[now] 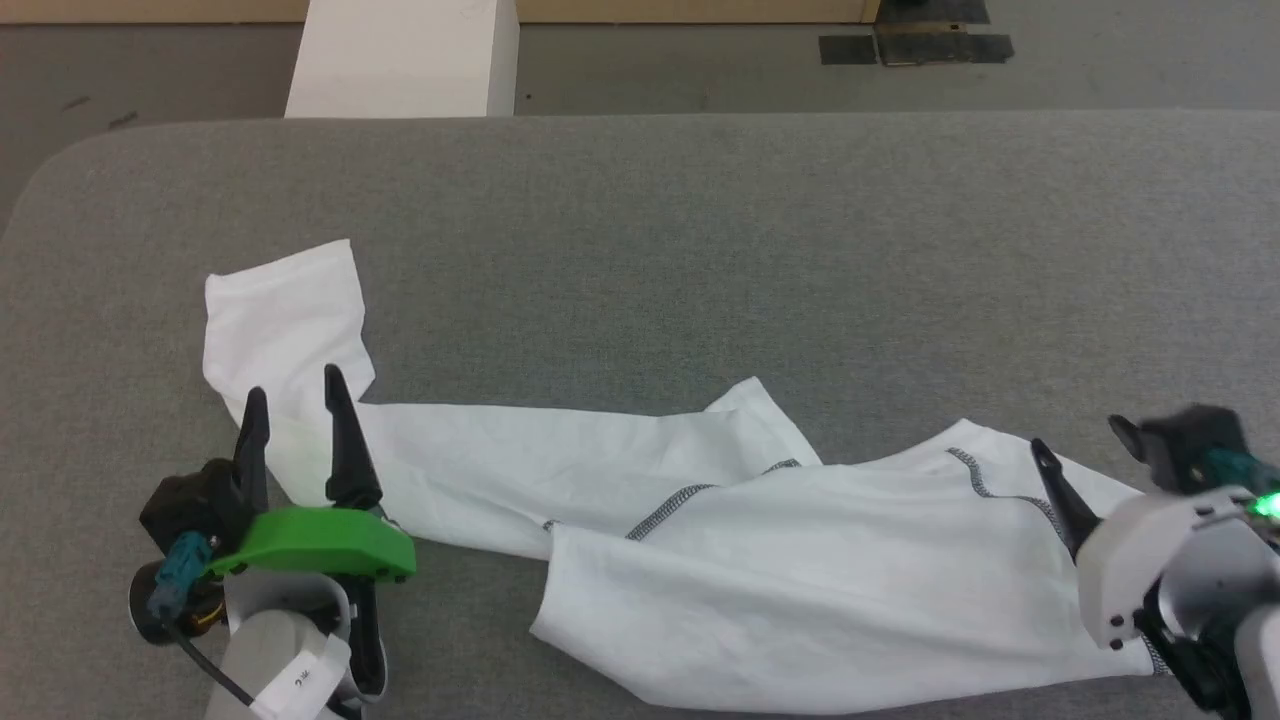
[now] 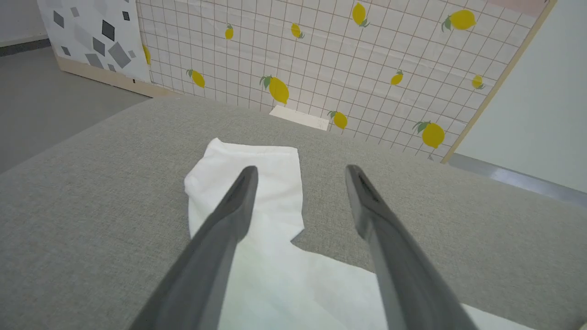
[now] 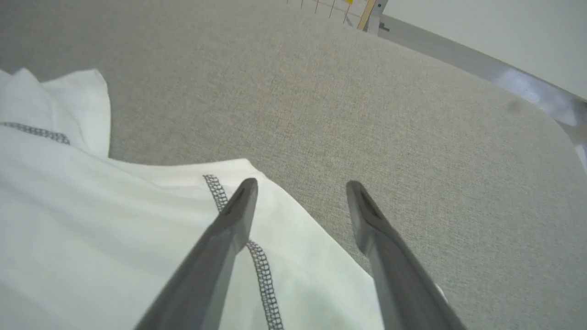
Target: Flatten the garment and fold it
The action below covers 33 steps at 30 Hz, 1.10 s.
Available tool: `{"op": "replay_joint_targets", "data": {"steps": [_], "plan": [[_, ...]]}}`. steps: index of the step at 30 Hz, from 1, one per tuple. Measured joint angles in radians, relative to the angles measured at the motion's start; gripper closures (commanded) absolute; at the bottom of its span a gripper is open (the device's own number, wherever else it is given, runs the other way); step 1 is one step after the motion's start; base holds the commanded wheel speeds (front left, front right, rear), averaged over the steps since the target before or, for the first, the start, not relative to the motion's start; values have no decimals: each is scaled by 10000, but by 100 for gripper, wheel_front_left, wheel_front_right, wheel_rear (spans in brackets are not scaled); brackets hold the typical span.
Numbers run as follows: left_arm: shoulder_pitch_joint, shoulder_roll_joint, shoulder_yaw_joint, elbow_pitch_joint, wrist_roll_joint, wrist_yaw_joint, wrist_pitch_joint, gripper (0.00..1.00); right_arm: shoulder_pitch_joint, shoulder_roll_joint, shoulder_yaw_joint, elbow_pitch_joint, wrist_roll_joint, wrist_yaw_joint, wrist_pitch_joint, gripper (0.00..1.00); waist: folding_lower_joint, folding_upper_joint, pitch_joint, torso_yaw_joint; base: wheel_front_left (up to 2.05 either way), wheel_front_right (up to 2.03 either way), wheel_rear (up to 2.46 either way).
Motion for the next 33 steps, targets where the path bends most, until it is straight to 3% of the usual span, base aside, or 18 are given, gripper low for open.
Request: {"op": "replay_joint_targets", "data": {"steps": [5,11,12,13,14,15,18,22,26,33], "plan": [[-206,-2,-107,-42,10,-107,0,0,-1542,-1281,1946,1567,821,0,779,0,0,0,197,267,0,0,0],[-329,-4,-288,-25,-17,-130,0,0,-2964,-2209,3885,2771,2157,0,1707,0,0,0,433,671,0,0,0],[-329,-4,-328,-21,-27,-128,0,0,-3202,-2303,4094,2970,2395,0,1967,23,0,0,470,737,0,0,0],[-332,-4,-355,-15,-58,-125,0,0,-3378,-2383,4278,3089,2587,0,2215,65,0,0,499,792,0,0,0],[-336,-4,-393,-6,-96,-123,0,0,-3576,-2468,4502,3189,2886,0,2566,86,0,0,529,858,0,0,0],[-343,-4,-443,4,-113,-123,0,0,-3750,-2575,4711,3231,3227,-6,2928,100,0,0,554,923,0,0,0],[-375,-4,-531,13,-286,-113,0,0,-4194,-2855,5095,3195,3835,-2,3354,100,-1,0,617,1097,0,0,0],[-431,-4,-566,6,-345,-102,0,0,-4693,-2826,4755,3469,3741,-2,2598,100,0,0,702,1250,0,0,0],[-525,-6,-650,0,-364,-81,0,0,-5566,-2642,3756,3996,2932,-2,1722,100,0,0,777,1386,0,0,0],[-724,-6,-911,8,-543,-33,0,0,-6355,-2057,1406,5733,1172,-2,1124,100,0,0,942,1702,0,0,0]]}}
